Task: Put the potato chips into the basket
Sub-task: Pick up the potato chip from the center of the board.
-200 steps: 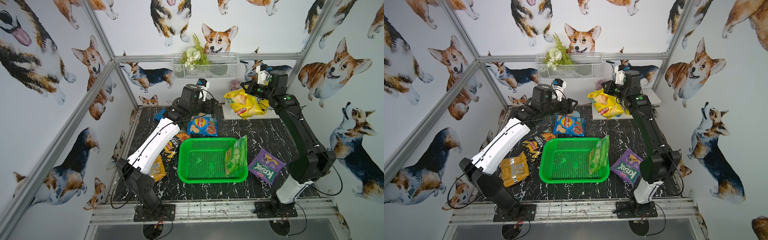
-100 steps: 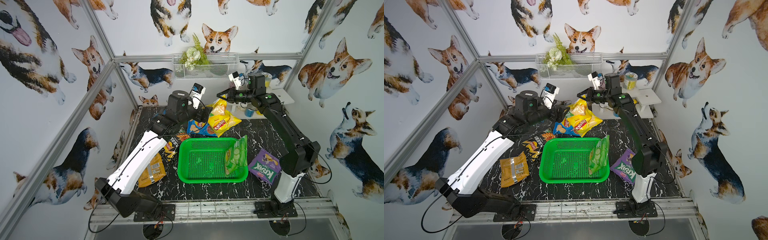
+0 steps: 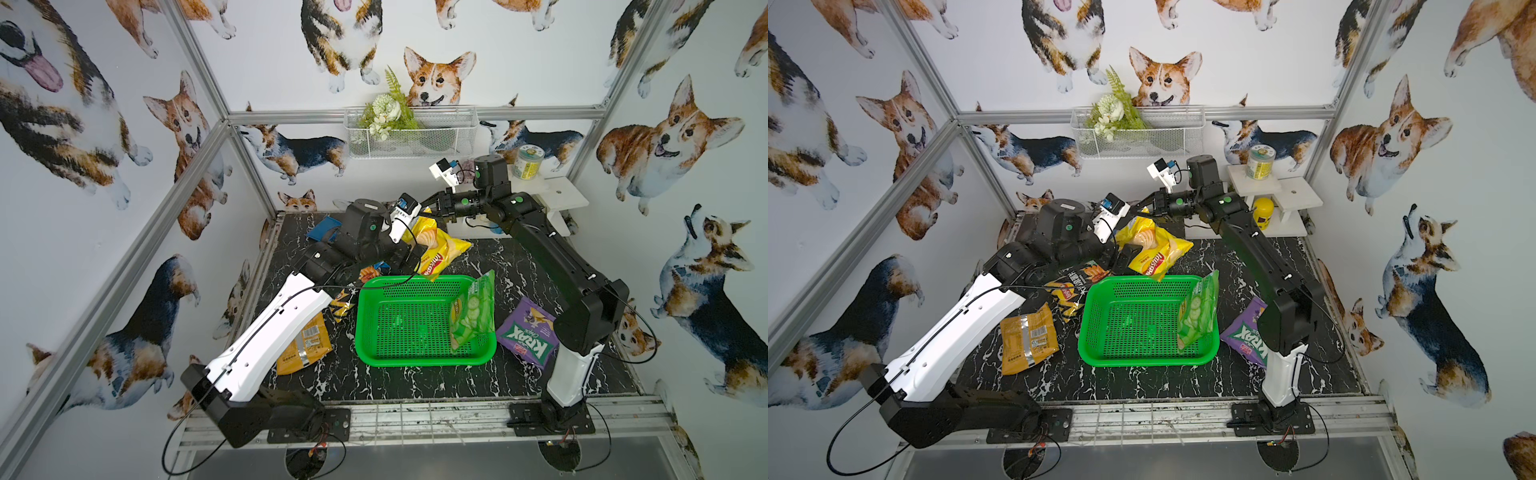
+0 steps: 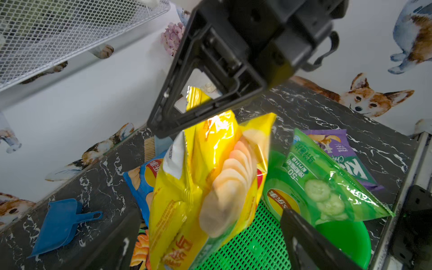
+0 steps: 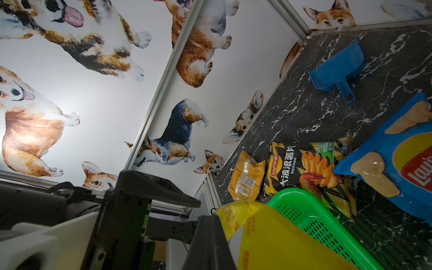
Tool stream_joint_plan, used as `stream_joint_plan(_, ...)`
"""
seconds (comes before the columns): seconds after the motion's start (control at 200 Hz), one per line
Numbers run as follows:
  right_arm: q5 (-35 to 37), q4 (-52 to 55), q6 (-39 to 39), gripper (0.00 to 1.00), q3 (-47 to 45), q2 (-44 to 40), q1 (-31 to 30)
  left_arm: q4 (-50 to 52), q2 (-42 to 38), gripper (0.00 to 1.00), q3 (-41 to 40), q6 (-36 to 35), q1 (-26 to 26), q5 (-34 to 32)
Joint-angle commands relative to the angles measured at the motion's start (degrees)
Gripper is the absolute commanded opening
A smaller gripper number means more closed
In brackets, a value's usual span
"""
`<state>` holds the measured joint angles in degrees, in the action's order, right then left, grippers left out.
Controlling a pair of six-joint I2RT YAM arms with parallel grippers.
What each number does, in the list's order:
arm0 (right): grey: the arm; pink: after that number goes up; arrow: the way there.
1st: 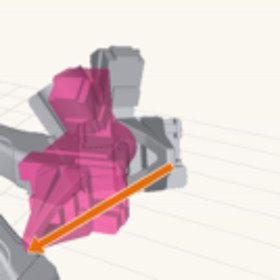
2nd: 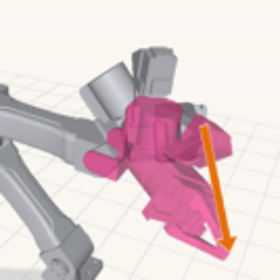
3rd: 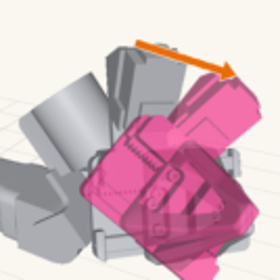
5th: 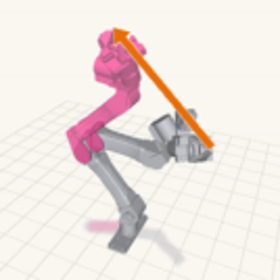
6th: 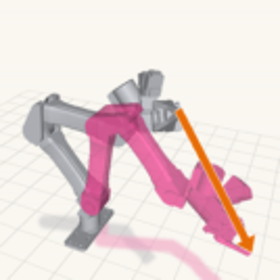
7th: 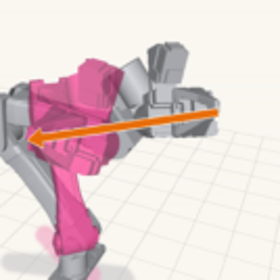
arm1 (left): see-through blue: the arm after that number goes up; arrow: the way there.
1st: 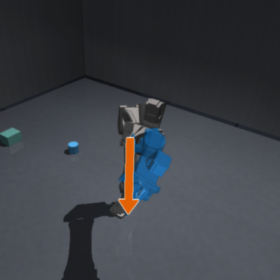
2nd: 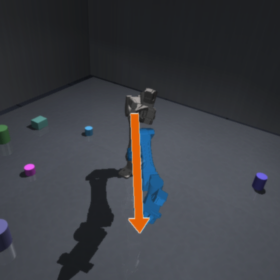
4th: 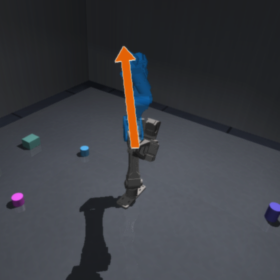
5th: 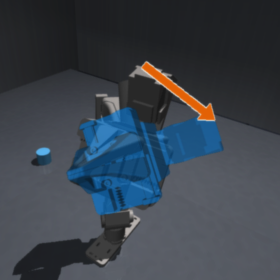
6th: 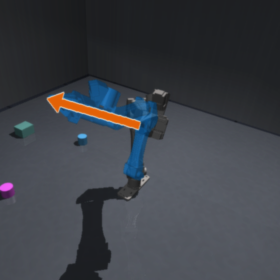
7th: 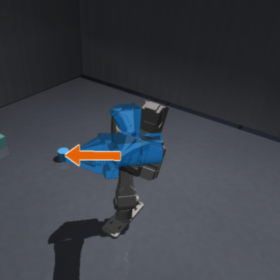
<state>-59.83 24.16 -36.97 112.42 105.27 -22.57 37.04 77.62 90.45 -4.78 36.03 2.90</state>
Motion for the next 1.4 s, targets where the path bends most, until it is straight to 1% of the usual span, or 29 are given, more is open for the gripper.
stream_joint_plan(0.0, -3.47, -3.99, -2.83, 0.0, -0.89, -1.74, -0.46, -2.28, -1.08, 1.0, -1.26, -2.0, 0.17, -3.51)
stream_joint_plan(0.08, -3.8, -4.05, -3.41, 0.0, -1.88, -2.88, -0.92, -4.7, -2.71, 1.0, -3.13, -3.35, 0.18, -6.5)
stream_joint_plan(0.18, -3.99, -4.1, -3.89, 0.0, -3.6, -4.5, -1.38, -5.35, -3.3, 1.0, -3.78, -4.82, 0.18, -6.7)
stream_joint_plan(0.28, -4.31, -4.53, -4.28, 0.0, -5.2, -6.03, -1.49, -2.36, -1.89, 1.0, -2.27, -5.14, 0.11, -3.69)
stream_joint_plan(0.455, -5.08, -5.33, -5.08, 0.0, -6.07, -7.1, -1.43, -1.24, -1.16, 1.0, -1.43, -1.26, 0.16, 3.52)
stream_joint_plan(0.716, -7.26, -8.79, -8.07, 0.0, -5.81, -7.28, -1.43, 1.12, -1.25, 0.99, -2.66, 1.12, 0.23, 6.73)
stream_joint_plan(0.871, -6.96, -8.94, -8.05, 0.0, -6.16, -7.31, -1.43, 0.73, -2.45, 0.92, -4.33, 2.68, 0.27, 5.47)
stream_joint_plan(0.931, -6.83, -8.96, -7.95, 0.0, -6.25, -7.29, -1.43, 0.41, -2.7, 0.86, -4.64, 3.48, 0.27, 5.19)
stream_joint_plan(1.061, -6.07, -8.5, -7.26, 0.0, -6.69, -7.15, -1.43, 0.62, -2.48, 0.7, -4.52, 4.77, 0.27, 4.97)
stream_joint_plan(1.181, -5.14, -7.4, -6.06, 0.0, -6.69, -6.68, -1.43, 0.74, -2.63, 0.59, -4.35, 5.47, 0.24, 4.6)
stream_joint_plan(1.311, -3.96, -6.85, -5.49, 0.0, -6.69, -6.16, -1.48, 0.84, -2.92, 0.52, -4.33, 5.76, 0.27, 4.2)
stream_joint_plan(1.391, -3.13, -5.88, -4.65, 0.0, -6.36, -5.61, -1.44, 1.1, -2.84, 0.46, -4.25, 6.05, 0.27, 3.83)
